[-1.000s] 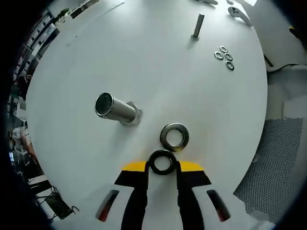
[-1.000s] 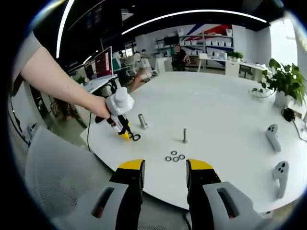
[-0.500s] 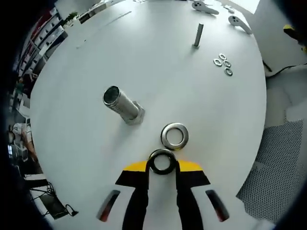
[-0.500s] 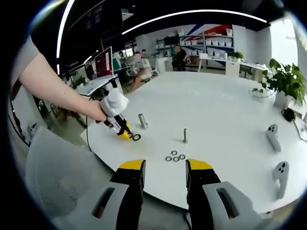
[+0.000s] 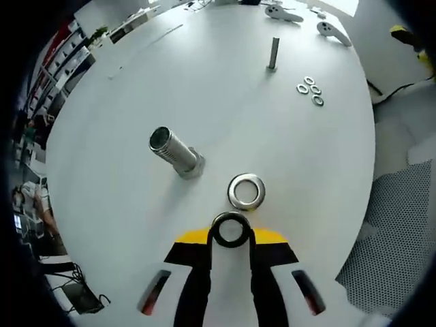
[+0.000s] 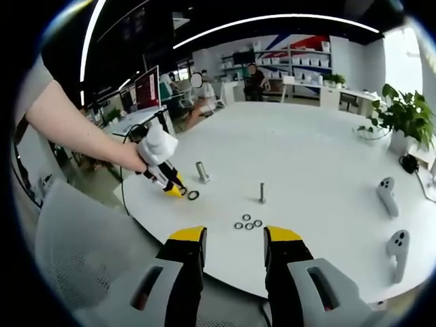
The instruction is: Place the washer onto the threaded stud by aligning its center hole with the stud, sliding it down to the base, and recovering from edge contact or off-axis alignment until the washer reaches the visible bottom stop.
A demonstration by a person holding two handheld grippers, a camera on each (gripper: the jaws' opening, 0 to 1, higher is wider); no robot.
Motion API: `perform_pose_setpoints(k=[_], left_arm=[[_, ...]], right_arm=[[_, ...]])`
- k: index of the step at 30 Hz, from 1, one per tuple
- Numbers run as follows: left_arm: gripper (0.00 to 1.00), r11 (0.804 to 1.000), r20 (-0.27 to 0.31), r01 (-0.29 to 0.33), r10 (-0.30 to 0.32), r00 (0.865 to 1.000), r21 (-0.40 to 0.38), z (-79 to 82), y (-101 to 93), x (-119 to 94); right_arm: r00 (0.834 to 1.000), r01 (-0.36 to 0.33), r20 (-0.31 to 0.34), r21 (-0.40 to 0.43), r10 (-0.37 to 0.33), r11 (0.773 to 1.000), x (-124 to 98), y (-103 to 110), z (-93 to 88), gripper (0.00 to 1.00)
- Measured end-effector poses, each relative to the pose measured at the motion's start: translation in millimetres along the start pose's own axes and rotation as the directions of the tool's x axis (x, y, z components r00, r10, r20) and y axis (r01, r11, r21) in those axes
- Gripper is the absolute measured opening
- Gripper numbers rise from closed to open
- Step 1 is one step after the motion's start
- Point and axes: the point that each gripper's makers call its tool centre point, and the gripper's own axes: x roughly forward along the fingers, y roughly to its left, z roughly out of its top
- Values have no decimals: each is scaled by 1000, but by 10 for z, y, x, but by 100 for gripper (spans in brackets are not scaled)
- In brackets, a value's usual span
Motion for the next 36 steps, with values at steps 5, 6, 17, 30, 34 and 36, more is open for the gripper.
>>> perform_pose_setpoints(k=[5,6,17,30,34,36], left_arm=[[18,1000,23,-12,12,1000,13,45,32,-84],[18,1000,32,-16,16,999,13,61,69,-92],[18,997,101,-48,41,994,60,334,161,-272],[18,987,144,-74,53,988,144,595,229,-390],[18,988,152,-82,62,987,129,664,317,-417],[18,988,157,-87,66,985,131,703,342,-425]], right_arm=[[1000,-3,1,2,3,1000,1,4,1,36],[1000,-1,3,2,1,1000,-1,0,5,36],[1000,-1,2,3,1,1000,-1,-2,1,36],[1000,-2,6,5,2,1000,-3,-7,4,35],[1000,0,7,3,0,1000,-4,-11,6,35],[1000,-1,5,4,1,1000,-3,-10,2,35]])
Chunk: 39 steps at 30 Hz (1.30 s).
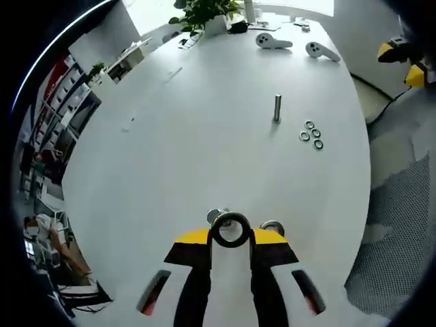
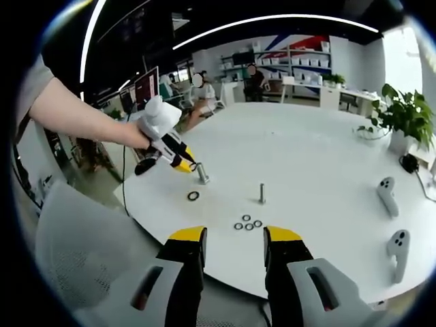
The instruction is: Place the washer onto the threaded stud by aligning its center hole with the stud, sliding it down to the base, and recovering from edge contact or off-axis alignment until the washer reaches the visible bottom stop.
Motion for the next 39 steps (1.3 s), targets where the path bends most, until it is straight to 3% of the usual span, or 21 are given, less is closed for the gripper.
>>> perform_pose_setpoints(k=[10,26,35,39], left_arm=[[19,1000,-32,0,1,999,22,31,98,82],[19,999,-58,9,-6,998,41,2,93,209],[19,1000,-68,7,-6,998,7,-53,0,296],[19,999,-62,0,-3,998,-50,-95,6,380]], right_arm=[[1000,3,2,0,-3,1000,-3,-11,4,35],[1000,1,5,4,-1,1000,3,-6,13,35],[1000,1,1,3,-1,1000,7,-5,5,35],[1000,2,1,5,-2,1000,11,-14,1,35]])
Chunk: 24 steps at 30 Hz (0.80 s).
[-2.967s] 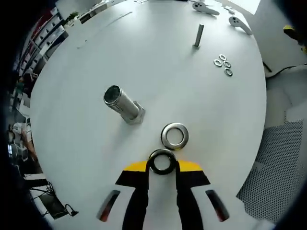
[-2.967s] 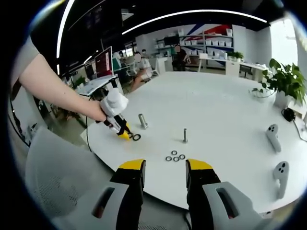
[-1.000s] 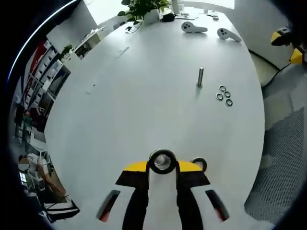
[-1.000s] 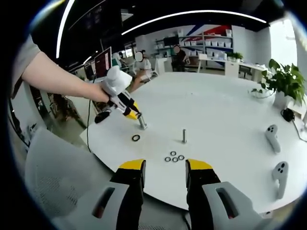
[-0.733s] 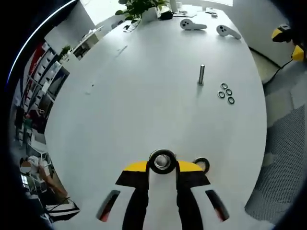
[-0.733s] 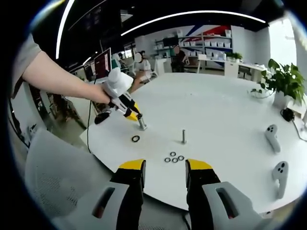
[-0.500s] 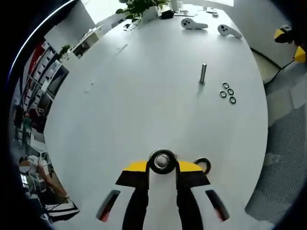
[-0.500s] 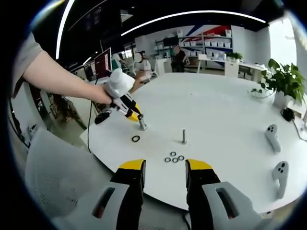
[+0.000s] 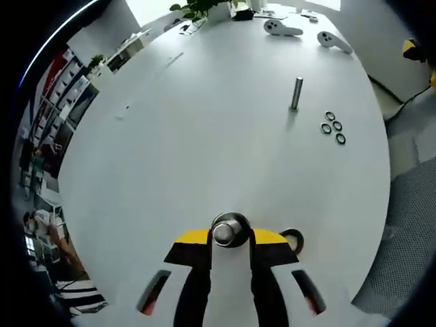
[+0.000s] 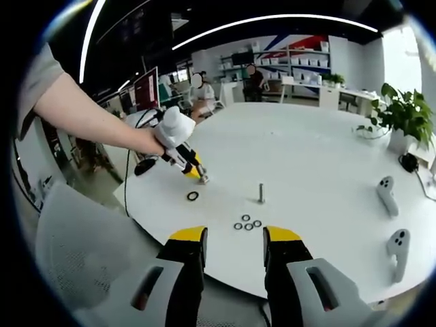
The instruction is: Place the washer onto the threaded stud by aligning its center hole with the stud, sliding it down to the base, and recovering from edge contact or off-axis alignment until the washer reaches the visible bottom stop.
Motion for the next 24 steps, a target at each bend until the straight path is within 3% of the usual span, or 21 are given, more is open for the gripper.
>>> perform_pose_setpoints(k=[24], left_arm=[[21,997,38,-10,13,999,-83,-19,-43,154]], right_arm=[[1000,7,-5,0,-7,1000,-1,-7,-10,35]])
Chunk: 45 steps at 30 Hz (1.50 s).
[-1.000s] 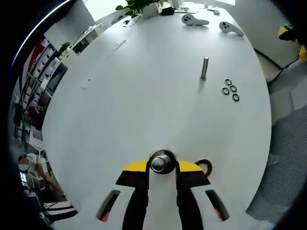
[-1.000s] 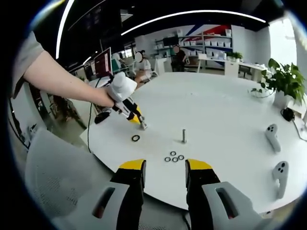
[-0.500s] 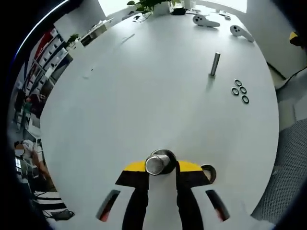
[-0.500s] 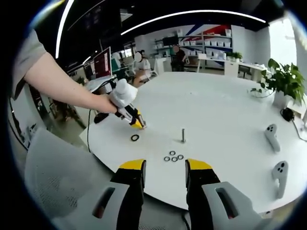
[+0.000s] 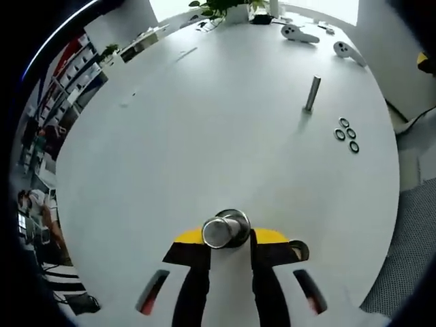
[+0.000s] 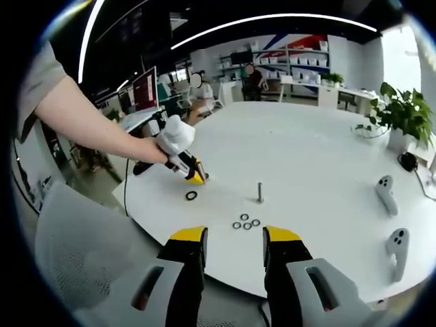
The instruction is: Place the washer onto the threaded stud by aligning its center hole with the stud, sliding it down to the base, and recovering from edge contact or off-axis alignment until the washer reaches the visible bottom stop.
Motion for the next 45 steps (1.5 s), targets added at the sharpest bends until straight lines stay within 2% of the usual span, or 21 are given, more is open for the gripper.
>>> perform_pose_setpoints(k=[4,6,8,17,24,36,39,45], left_arm=[[22,1000,-1,6,-6,1000,-2,-26,-12,13],[28,1000,12,-15,15,1000,12,-31,11,13],[32,1000,20,-20,20,1000,-10,-30,18,11],[29,994,59,-7,13,998,-105,-38,23,-112],[29,993,64,1,7,998,-120,-58,-8,-185],[31,989,21,55,-53,998,-138,-247,-278,-121],[32,991,10,53,-52,999,-120,-282,-330,-81],[28,990,-4,79,-80,997,-114,-262,-448,-44]], right_arm=[[1000,0,-1,-1,0,1000,1,1,-1,34],[1000,1,1,-1,-1,1000,0,-3,3,34],[1000,2,0,-1,-2,1000,1,-5,1,34],[1000,-3,-6,-5,3,1000,8,4,-7,34],[1000,-4,-7,-9,4,1000,9,6,-9,34],[1000,-7,0,-8,7,1000,3,13,6,34],[1000,-9,0,-7,9,1000,3,18,4,34],[1000,-13,7,-6,13,1000,-3,27,18,34]])
